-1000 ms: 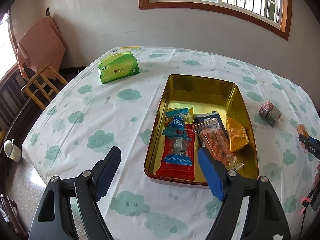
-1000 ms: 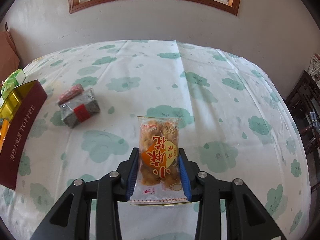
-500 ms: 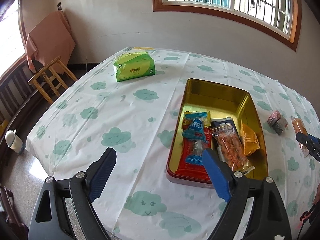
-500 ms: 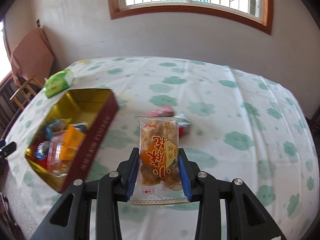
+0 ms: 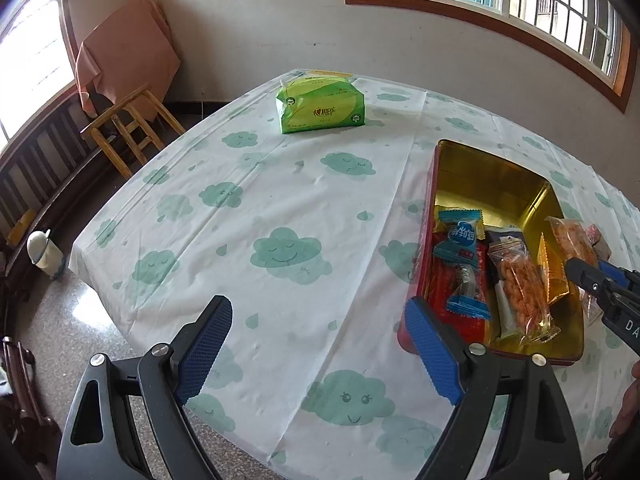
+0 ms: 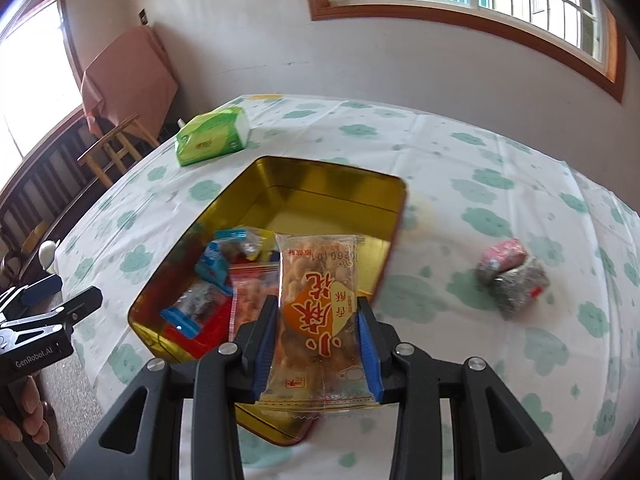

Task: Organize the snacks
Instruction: 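Carry the clear cracker bag into the tin and open the right tool, then move the right tool to the silver-wrapped block and grasp it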

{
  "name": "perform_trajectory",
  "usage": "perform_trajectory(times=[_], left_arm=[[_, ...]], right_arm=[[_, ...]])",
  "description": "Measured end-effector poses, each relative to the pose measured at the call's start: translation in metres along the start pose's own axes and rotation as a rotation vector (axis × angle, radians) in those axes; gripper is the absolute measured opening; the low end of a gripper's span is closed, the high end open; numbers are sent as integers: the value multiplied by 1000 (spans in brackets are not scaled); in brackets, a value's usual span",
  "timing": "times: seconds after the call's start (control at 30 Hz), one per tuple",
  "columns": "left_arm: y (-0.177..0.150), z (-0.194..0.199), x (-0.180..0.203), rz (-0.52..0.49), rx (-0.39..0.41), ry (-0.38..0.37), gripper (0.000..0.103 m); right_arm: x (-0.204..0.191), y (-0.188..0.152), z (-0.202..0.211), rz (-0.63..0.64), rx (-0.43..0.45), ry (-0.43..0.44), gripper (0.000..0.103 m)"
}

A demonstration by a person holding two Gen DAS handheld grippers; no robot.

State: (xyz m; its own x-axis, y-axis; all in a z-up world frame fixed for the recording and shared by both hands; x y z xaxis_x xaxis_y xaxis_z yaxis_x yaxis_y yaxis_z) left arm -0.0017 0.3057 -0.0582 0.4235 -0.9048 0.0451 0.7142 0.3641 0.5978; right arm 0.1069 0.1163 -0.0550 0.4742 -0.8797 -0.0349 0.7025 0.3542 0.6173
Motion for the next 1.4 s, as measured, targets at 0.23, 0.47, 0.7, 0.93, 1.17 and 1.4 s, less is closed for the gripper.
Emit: perform_trajectory(times=[0.23, 0.47, 0.7, 0.93, 1.17, 1.4], left_arm=[[-5, -4, -6, 2, -17, 9, 86], [-7, -8, -9, 10, -30, 11, 86], [-9, -10, -9, 14, -43, 10, 86], [-10, -9, -5, 9, -45, 5, 86], [-9, -7, 4, -5, -42, 1, 86], [-7, -6, 13, -20, -39, -6, 86]], right_arm=[[-25, 1, -18, 33, -28, 13, 38], [-31, -3, -28, 40, -50, 16, 38], [-33, -7, -33, 38, -58, 24, 38], [-34, -7, -33, 49, -56, 40, 47], [-29, 0, -16, 47, -11, 69, 56], [17, 13, 3, -42, 37, 8, 58]])
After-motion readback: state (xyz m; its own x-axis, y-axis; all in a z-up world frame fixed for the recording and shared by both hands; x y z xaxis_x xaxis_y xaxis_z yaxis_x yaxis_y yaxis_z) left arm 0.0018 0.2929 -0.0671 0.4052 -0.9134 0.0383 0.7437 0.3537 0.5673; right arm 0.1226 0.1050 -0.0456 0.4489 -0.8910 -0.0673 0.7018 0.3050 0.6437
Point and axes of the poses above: each gripper's, at about its wrist camera, not at the fingertips, and z roughly against the way its jaws point, x to its right, y to its top, the point moved 10 cm from there along -z, roughly the way its jaws point, and after that the axes turned 7 degrees about -y, right-handed, at the moved point
